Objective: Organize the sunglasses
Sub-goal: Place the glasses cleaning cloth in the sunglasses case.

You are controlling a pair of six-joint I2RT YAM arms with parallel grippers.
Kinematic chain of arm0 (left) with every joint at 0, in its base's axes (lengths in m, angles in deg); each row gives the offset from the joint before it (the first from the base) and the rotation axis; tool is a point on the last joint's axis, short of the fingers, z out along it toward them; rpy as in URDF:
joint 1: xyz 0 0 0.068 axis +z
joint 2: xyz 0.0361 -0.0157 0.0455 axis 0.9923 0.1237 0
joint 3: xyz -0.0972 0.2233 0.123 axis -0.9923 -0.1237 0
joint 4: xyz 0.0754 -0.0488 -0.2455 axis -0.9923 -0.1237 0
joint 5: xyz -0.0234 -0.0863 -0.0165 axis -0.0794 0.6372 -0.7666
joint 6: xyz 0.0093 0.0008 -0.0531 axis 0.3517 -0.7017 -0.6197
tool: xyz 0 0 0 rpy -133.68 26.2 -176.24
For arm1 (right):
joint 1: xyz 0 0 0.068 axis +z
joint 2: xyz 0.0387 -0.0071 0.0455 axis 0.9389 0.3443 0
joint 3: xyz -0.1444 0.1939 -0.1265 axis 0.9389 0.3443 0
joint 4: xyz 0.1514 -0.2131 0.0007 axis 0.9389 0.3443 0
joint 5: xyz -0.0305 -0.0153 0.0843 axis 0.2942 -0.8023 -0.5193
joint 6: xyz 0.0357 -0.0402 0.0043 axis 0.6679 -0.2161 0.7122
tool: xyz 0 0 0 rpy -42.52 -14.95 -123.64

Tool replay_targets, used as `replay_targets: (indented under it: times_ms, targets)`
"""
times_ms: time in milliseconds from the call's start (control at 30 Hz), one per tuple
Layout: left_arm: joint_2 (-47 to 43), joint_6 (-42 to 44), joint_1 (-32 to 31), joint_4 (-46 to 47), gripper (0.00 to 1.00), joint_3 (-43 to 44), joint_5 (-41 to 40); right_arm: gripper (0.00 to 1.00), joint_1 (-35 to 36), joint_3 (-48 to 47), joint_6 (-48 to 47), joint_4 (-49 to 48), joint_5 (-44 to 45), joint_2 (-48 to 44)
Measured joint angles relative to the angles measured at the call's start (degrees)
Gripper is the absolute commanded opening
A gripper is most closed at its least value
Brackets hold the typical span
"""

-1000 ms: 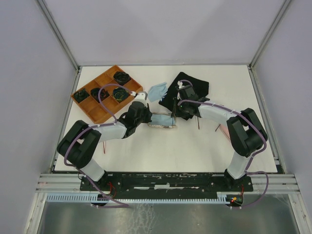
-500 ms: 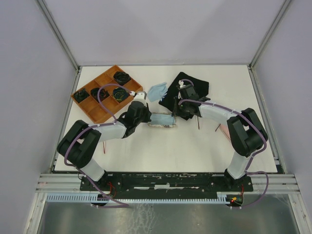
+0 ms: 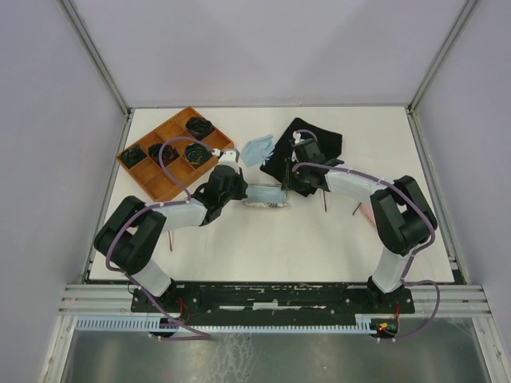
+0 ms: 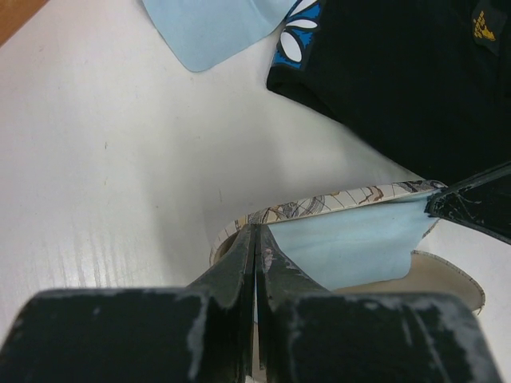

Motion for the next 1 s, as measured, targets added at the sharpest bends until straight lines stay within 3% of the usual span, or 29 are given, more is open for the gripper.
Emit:
replay_targets:
  times_ms: [400,1000]
  targets:
    - [2.45,0.0,0.0,0.81,0.04,0.72,0.02,0.17,-0.22,-1.16,-0.04,-0.11,0.02,2.1]
    - [0.04,0.0,0.0,0.85,0.3,-0.46,-0.52,0.41,-0.31,-0.83,-0.48,0.24,1.62,-0.13]
